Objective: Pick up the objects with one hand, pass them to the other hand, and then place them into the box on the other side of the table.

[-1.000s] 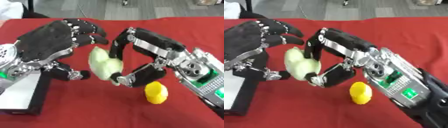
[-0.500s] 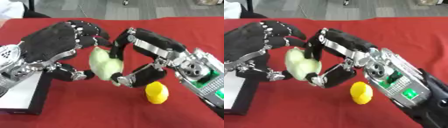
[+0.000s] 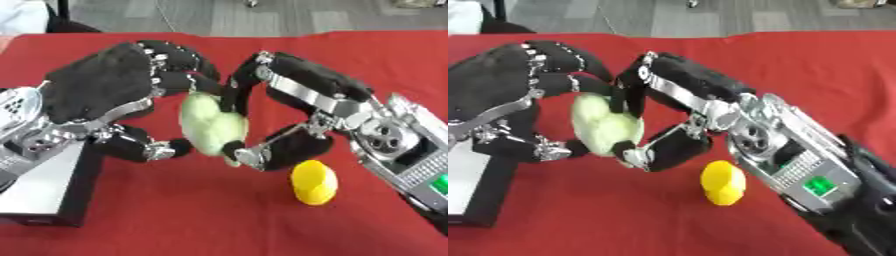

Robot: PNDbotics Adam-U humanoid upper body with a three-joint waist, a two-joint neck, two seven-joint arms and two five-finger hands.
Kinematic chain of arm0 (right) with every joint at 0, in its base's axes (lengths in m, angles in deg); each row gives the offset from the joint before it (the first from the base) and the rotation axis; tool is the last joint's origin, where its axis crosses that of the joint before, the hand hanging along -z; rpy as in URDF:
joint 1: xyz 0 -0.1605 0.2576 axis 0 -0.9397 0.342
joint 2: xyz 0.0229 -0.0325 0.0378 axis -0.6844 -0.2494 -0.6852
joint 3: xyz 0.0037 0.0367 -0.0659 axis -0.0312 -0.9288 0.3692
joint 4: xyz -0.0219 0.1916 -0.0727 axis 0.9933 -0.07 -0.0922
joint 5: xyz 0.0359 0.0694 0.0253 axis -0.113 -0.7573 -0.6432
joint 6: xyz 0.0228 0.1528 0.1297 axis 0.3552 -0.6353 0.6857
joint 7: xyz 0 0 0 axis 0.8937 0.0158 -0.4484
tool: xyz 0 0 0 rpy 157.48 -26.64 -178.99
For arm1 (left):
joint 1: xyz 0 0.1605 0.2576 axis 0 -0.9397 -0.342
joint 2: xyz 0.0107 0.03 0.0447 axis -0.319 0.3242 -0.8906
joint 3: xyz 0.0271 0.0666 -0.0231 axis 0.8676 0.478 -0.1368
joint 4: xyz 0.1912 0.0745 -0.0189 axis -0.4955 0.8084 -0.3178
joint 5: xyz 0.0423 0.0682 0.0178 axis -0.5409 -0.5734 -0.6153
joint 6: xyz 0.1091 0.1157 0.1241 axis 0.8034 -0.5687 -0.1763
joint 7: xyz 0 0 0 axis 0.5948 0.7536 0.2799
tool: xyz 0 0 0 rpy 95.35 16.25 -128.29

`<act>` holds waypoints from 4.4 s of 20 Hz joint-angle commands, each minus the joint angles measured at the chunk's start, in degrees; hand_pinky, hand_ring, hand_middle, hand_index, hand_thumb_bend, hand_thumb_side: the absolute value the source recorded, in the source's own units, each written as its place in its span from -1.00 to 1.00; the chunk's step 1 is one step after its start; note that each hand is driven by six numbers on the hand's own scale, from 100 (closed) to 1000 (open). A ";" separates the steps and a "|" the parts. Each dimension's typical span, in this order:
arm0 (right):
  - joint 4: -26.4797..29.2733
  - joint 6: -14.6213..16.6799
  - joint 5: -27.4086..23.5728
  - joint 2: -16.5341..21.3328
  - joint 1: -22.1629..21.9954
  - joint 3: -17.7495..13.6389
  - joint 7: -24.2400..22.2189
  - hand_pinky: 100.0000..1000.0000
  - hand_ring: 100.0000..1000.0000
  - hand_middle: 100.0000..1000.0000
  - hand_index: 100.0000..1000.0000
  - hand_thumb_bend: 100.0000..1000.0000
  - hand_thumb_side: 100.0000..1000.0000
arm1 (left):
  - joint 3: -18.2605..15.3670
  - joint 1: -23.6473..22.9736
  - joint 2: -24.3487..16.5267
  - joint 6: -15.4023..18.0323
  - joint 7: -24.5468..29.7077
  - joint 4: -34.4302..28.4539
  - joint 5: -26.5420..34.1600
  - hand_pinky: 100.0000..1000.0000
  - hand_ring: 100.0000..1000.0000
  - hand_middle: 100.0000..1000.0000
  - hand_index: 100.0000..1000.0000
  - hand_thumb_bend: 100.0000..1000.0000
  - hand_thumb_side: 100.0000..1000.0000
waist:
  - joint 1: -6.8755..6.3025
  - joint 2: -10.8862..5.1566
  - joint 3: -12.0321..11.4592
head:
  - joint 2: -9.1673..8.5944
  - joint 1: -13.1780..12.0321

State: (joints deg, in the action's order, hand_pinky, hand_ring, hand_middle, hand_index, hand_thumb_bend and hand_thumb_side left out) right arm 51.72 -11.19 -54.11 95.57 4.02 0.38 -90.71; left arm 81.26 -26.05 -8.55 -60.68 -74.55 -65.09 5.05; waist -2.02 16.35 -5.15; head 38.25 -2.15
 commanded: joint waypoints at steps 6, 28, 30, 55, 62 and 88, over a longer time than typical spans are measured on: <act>0.87 -0.42 0.62 0.82 0.56 -0.57 0.09 0.48 0.02 -0.35 -0.47 -0.70 -1.00 | -0.03 1.41 -0.40 -0.75 -0.91 -0.74 2.09 0.45 0.48 0.20 0.42 -0.39 -1.00 | -0.45 -1.73 -0.06 | 0.23 -0.15; 0.87 -1.56 0.42 1.06 0.19 -0.42 0.38 0.52 0.09 -0.23 -0.34 -0.66 -1.00 | 0.61 1.87 0.10 -1.05 -3.27 -0.74 7.06 0.40 0.20 -0.17 -0.05 -1.00 -0.88 | -0.38 -1.78 -0.04 | 0.49 -0.10; 0.87 -1.99 0.49 1.10 0.18 -0.45 0.68 0.52 0.12 -0.20 -0.29 -0.61 -1.00 | 0.61 1.78 0.10 -1.31 -3.03 -0.74 7.41 0.39 0.18 -0.20 -0.10 -1.00 -0.86 | -0.38 -1.76 -0.04 | 0.51 -0.11; 0.87 -2.78 9.43 1.69 0.25 -0.37 -3.23 0.75 0.66 0.52 0.51 -0.29 -1.00 | -0.47 -0.35 -1.13 -6.99 -1.17 -0.74 7.89 0.37 0.10 -0.43 -0.40 -1.00 -0.78 | -0.18 -1.75 0.24 | 0.59 -0.64; 0.87 -2.67 10.19 1.98 0.31 -0.94 -3.29 0.77 0.69 0.56 0.55 -0.23 -1.00 | -2.33 -2.74 -2.99 -9.85 -0.96 -0.74 6.81 0.36 0.03 -0.44 -0.40 -1.00 -0.80 | -0.25 -1.79 0.47 | 0.67 -1.00; 0.87 -7.17 5.08 4.33 -0.84 -2.79 3.01 0.78 0.71 0.54 0.52 -0.96 -1.00 | -23.57 -27.88 -10.15 -21.99 -13.98 -0.74 12.25 0.38 0.02 -0.48 -0.41 -1.00 -0.62 | 0.70 -1.75 -0.36 | 1.87 -5.97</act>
State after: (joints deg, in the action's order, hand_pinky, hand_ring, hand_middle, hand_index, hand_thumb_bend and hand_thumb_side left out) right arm 52.07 -18.04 -48.15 98.70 2.54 -1.49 -88.35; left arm 59.50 -54.13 -16.25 -82.03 -87.90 -65.10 16.94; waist -1.94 16.35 -5.43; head 39.72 -7.68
